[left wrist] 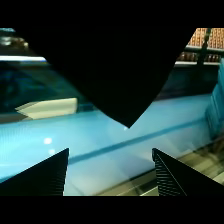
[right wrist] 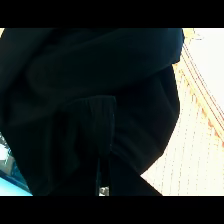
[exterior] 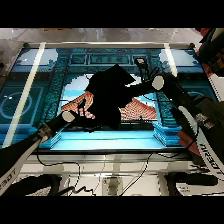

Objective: Fold the clothes and pants, and hang the long-sleeved shirts on hangers.

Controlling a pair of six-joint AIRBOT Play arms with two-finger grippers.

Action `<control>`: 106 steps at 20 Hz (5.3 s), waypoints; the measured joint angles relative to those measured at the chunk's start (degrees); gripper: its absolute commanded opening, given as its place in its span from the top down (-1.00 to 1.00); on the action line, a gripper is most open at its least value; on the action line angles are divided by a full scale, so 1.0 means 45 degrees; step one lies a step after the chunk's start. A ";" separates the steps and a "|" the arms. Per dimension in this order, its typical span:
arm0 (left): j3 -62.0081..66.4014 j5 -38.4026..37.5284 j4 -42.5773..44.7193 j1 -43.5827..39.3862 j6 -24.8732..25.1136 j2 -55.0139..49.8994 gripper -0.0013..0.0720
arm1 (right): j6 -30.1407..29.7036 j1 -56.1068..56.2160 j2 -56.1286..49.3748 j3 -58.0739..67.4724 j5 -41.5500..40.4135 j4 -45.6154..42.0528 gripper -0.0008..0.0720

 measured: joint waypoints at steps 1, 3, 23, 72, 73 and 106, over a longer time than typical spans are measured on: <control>0.0000 0.0219 -0.0291 -0.0117 0.0044 -0.0219 -0.67 | 0.0000 -0.0005 0.0000 0.0000 0.0015 0.0068 0.93; 0.0097 0.0442 -0.0627 -0.0257 0.0102 -0.0690 -0.67 | -0.0005 -0.0005 0.0000 0.0000 0.0019 0.0248 0.93; 0.3735 -0.0602 -0.1093 0.0457 0.1175 -0.3147 0.94 | 0.0359 -0.0374 0.0588 0.0602 -0.0539 0.0583 0.93; 0.3196 -0.2152 1.6568 1.5212 0.4342 0.1336 0.94 | 0.0442 -0.6698 1.0569 -0.9802 0.8534 -0.1209 0.92; 0.3191 -0.2205 1.6718 1.5276 0.4342 0.1263 0.94 | 0.0442 -0.6698 1.0584 -0.9840 0.8680 -0.1287 0.87; 0.3497 -0.1583 1.5246 0.8990 0.0753 0.1787 -0.78 | -0.8165 -0.7917 -0.1015 -0.6183 0.0029 0.7626 -0.52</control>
